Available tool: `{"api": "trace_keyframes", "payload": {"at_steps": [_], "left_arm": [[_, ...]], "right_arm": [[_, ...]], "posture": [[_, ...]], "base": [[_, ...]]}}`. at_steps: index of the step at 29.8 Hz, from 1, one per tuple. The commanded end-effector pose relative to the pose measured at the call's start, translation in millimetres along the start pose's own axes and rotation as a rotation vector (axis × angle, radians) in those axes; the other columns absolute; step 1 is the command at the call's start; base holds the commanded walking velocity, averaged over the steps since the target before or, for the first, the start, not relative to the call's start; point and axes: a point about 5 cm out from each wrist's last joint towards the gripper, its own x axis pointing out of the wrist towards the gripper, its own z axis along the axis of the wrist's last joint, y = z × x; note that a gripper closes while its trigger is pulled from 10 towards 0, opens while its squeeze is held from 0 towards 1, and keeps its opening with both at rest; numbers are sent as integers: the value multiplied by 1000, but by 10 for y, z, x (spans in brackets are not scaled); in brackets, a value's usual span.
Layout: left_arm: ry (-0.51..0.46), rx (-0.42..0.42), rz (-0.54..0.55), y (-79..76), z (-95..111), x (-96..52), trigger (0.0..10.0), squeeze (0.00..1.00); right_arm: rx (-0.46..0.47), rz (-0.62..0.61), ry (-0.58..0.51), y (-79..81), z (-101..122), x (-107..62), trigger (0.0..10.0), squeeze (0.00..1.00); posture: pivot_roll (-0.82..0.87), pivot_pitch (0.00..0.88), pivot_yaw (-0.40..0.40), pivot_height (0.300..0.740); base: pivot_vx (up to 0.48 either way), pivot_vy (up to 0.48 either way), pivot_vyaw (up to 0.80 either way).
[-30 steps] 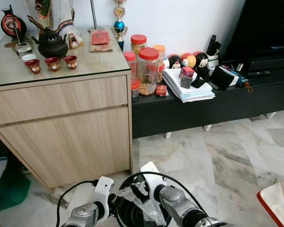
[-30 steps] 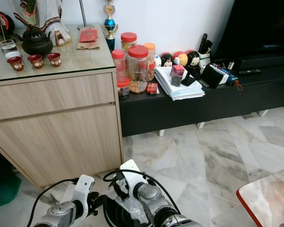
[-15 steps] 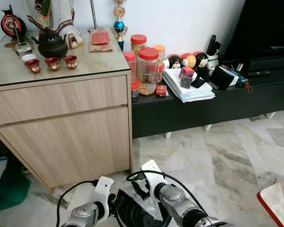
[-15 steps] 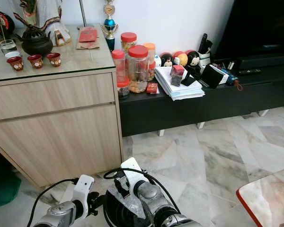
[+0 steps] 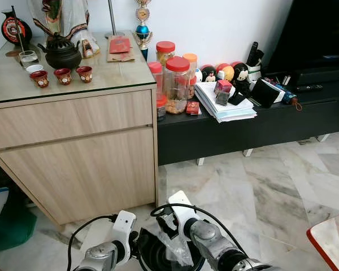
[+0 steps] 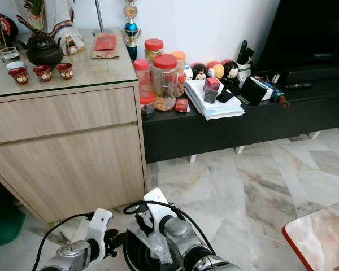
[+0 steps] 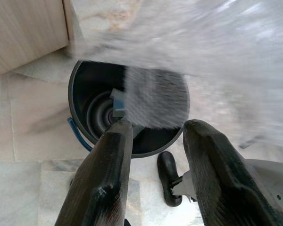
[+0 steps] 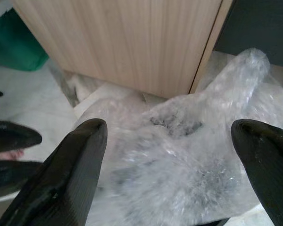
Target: Picking trash to rubbish bin
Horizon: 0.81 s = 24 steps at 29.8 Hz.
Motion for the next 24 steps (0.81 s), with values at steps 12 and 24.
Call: {"api": "trace_keyframes", "payload": {"at_steps": [12,24], "left_arm": [[-11,-4,0,4,41,8,10000,0],[-11,9,49,56,38,-10,10000,0]], "right_arm": [[9,113,-31,259,163,68,10000,0],[1,50,4,121,54,34,10000,0]], "posture": [[164,0,-66,740],[162,0,-64,740]], "base": [[0,0,0],[0,0,0]]}}
